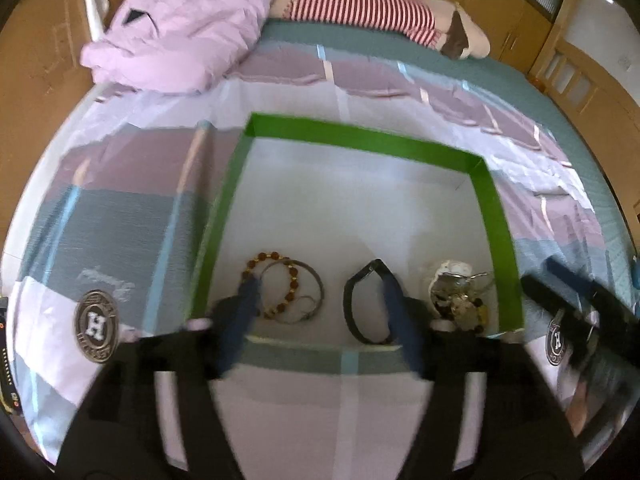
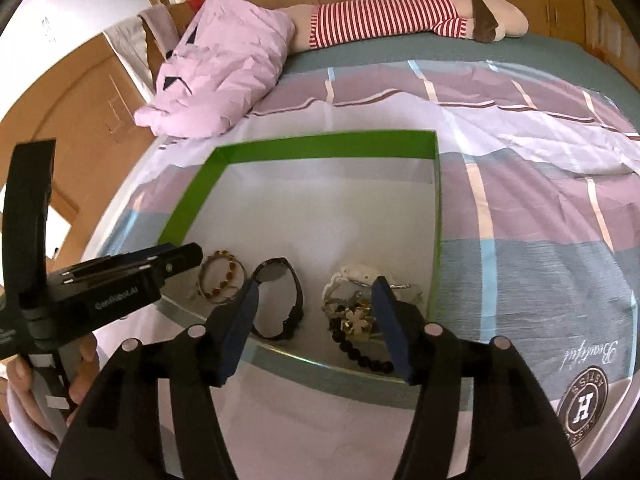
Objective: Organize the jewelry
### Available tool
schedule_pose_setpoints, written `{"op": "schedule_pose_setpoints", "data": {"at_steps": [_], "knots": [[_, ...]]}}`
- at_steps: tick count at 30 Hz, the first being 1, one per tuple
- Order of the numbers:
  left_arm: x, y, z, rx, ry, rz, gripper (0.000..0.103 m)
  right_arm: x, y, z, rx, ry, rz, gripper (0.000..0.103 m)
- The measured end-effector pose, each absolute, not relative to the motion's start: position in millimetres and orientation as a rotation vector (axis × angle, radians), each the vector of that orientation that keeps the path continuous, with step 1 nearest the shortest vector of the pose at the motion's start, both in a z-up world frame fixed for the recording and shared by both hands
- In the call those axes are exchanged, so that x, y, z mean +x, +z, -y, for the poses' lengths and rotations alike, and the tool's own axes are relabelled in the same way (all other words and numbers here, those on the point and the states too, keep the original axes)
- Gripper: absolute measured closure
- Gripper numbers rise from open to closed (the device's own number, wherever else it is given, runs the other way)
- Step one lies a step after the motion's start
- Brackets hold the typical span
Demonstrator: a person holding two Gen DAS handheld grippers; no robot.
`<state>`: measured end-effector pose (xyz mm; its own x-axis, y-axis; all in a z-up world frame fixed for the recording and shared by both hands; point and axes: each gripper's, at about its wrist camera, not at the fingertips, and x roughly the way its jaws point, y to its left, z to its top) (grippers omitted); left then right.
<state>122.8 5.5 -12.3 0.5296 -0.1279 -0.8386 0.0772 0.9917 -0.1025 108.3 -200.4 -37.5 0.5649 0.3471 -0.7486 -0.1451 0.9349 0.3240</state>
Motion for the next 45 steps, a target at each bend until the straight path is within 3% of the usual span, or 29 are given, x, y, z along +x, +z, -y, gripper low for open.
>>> {"op": "schedule_pose_setpoints", "data": {"at_steps": [2,4,8,13,16,27,45], "knots": [[109,-2,-10,-0.027,-0.096,-0.975,0.023,106,-26,220,0.215,0.229,-0.887,0.017],[91,5,-18,0.013,-0.060,-0.956,0.017,104,-21,249,0.213,0.116,-0.825,0.001],[58,2,-36,0.100,0.010,-0.923,0.016,108,-64,316,0.113,-0.132,-0.775,0.001],[42,-2,-51,0.142,0.042,-0.929,0.016,117,-143,369,0.048,-0.245,-0.910,0.001],[39,1,-67,0.120,0.043,-0.906,0.009,110,-143,387,0.169,-0.239,-0.901,0.001],[66,-24,-167,-0.146,0.146,-1.022,0.009,112,-144,383,0.146,-0.248,-0.915,0.001],[66,-11,-201,-0.222,0.228,-0.955,0.009,114,-144,384,0.150,-0.247,-0.914,0.001]]}}
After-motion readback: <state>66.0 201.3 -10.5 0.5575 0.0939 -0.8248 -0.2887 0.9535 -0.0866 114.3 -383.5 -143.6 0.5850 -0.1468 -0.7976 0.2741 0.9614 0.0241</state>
